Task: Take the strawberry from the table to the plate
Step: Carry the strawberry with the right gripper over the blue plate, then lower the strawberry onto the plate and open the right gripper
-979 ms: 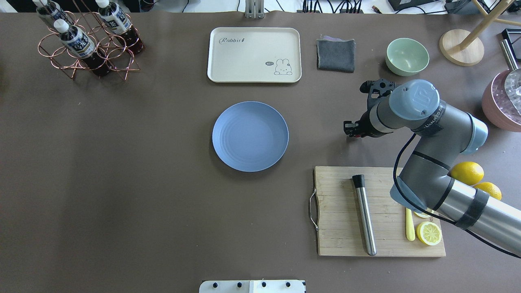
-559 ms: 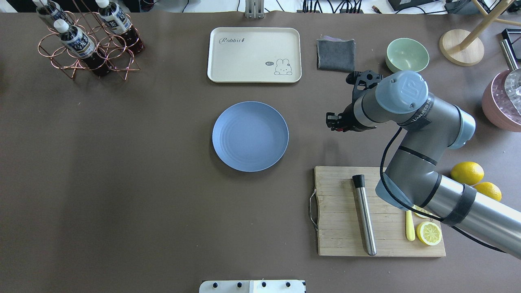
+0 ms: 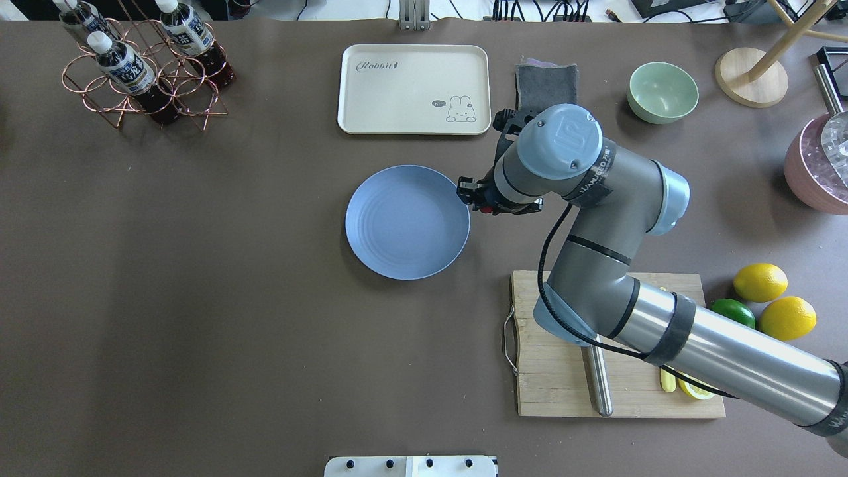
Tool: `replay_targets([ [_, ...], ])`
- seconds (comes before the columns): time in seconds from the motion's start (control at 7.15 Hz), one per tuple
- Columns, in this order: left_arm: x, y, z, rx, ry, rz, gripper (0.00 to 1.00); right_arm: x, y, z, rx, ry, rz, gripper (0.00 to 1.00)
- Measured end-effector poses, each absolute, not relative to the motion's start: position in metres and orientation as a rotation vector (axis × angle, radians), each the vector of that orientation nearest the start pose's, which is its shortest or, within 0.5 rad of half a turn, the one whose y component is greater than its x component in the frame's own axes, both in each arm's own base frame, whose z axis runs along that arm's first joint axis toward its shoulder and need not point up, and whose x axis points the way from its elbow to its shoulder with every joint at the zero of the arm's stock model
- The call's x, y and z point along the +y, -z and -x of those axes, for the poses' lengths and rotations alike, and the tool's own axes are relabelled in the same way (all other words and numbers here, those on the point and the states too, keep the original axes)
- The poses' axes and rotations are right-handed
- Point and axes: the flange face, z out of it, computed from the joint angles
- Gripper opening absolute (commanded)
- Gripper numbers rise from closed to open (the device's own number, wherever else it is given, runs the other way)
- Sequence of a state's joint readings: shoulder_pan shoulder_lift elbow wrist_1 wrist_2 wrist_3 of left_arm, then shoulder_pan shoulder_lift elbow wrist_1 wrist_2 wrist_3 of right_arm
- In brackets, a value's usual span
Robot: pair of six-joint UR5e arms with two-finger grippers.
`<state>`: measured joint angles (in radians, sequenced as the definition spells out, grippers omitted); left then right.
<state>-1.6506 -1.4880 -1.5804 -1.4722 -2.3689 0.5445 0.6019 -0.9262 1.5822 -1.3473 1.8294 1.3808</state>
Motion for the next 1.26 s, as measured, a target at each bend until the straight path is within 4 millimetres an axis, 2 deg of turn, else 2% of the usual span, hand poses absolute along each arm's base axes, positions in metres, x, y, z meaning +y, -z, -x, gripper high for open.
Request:
replay_targets([
  [0.28,-0.435,-0.701,0.097,0.813,-0.369,-0.088,0.99,-0.493,-0.208,0.575,-0.897,-0.354,-0.075,0.00],
  [0.42,-0.435,-0.701,0.097,0.813,-0.369,-0.088,0.99,-0.486,-0.198,0.599,-0.890,-0.388,-0.070,0.00],
  [0.56,-0.435,-0.701,0.097,0.814,-0.369,-0.088,0.99,-0.477,-0.195,0.614,-0.883,-0.399,-0.073,0.00],
  [0.98,-0.435,-0.701,0.097,0.814,-0.370,-0.088,0.99,-0.457,-0.198,0.636,-0.865,-0.406,-0.088,0.00],
  [1.26,-0.435,-0.703,0.097,0.814,-0.369,-0.085,0.99,-0.455,-0.200,0.642,-0.856,-0.414,-0.102,0.00],
])
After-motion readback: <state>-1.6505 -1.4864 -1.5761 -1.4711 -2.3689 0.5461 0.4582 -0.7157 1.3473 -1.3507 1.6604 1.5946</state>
